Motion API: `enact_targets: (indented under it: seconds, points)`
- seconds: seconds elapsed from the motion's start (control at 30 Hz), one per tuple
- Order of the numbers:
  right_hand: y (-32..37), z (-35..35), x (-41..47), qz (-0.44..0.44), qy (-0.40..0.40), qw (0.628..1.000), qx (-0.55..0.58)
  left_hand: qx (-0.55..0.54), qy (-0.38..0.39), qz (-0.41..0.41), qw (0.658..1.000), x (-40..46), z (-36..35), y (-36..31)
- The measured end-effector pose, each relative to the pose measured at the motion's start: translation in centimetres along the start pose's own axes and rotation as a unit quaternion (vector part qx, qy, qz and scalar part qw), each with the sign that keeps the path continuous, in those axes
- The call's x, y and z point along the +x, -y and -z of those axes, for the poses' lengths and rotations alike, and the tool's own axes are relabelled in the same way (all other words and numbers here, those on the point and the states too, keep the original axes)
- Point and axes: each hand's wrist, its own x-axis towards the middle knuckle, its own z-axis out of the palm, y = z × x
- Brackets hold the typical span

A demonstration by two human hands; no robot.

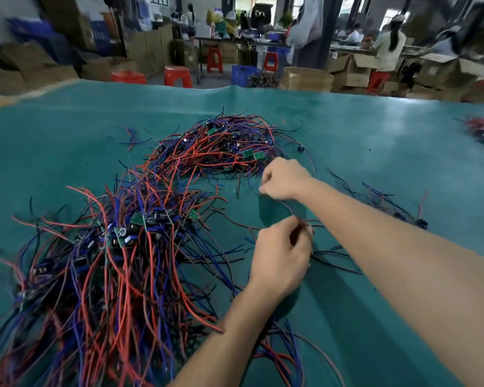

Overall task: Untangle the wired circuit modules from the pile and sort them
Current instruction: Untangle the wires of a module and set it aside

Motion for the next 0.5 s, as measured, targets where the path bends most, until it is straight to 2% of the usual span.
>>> enact_targets:
  seconds: [0.13, 0.2, 0.3, 0.5]
  points:
    - [-2.5, -0.1, 0.5, -0.016, -0.088, 0.992, 0.086, 0.010, 0.002, -0.012, 1.000, -0.1, 0.1, -0.2]
    - [-3.3, 0.7, 0.2, -0.030, -0.107, 0.977, 0.181, 0.001, 0.006, -0.007, 1.000, -0.1, 0.2, -0.1]
    - [-4.2, 2.6, -0.7, -0.059, -0.112, 0.933, 0.337, -0.014, 0.002, -0.005, 1.000, -0.1, 0.1, -0.1]
    - [-6.6, 6.0, -6.6, -0.053, -0.134, 0.828, 0.542, -0.047, -0.047, 0.027, 0.997, 0.1, 0.1, 0.2]
